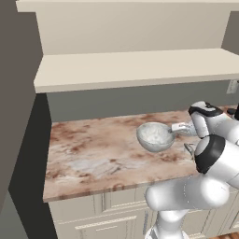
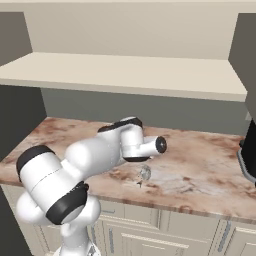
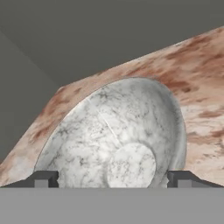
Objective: Retrieve the bowl from the cabinet, then place the raw meat into the bowl to avoid contamination.
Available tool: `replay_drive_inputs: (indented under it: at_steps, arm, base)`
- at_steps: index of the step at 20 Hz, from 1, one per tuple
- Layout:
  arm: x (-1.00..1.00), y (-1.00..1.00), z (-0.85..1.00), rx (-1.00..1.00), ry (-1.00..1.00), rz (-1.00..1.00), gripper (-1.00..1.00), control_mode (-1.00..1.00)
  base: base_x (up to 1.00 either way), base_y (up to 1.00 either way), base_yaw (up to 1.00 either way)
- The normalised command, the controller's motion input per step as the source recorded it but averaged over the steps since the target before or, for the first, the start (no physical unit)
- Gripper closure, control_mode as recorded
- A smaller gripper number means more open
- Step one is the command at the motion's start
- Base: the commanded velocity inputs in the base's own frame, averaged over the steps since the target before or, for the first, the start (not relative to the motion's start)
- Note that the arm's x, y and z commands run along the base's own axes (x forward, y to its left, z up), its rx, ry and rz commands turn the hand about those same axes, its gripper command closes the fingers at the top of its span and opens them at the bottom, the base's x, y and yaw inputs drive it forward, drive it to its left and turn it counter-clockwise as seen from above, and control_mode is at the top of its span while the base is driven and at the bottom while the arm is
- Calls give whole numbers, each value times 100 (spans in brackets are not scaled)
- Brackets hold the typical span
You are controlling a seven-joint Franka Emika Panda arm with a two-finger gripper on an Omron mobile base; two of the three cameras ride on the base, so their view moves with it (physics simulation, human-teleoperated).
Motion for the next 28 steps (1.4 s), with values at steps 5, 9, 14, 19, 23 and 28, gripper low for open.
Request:
replay_drive_inputs:
  at_steps: [5, 9, 14, 19, 23, 28]
  arm:
    - [-2, -7, 20, 0, 13, -6, -100, -100]
    - [-8, -26, 13, 0, 8, -5, -100, -100]
    - [-11, -28, 6, 0, 6, -4, -100, -100]
    - [-11, -18, 3, 0, 0, -1, -100, -100]
    - [-11, -12, 2, -2, 0, 0, -100, -100]
    - [-7, -12, -5, -9, 2, 0, -100, -100]
  base:
    - [0, 0, 0]
    - [0, 0, 0]
    - [0, 0, 0]
    - [0, 0, 0]
    - [0, 0, 0]
    - [0, 0, 0]
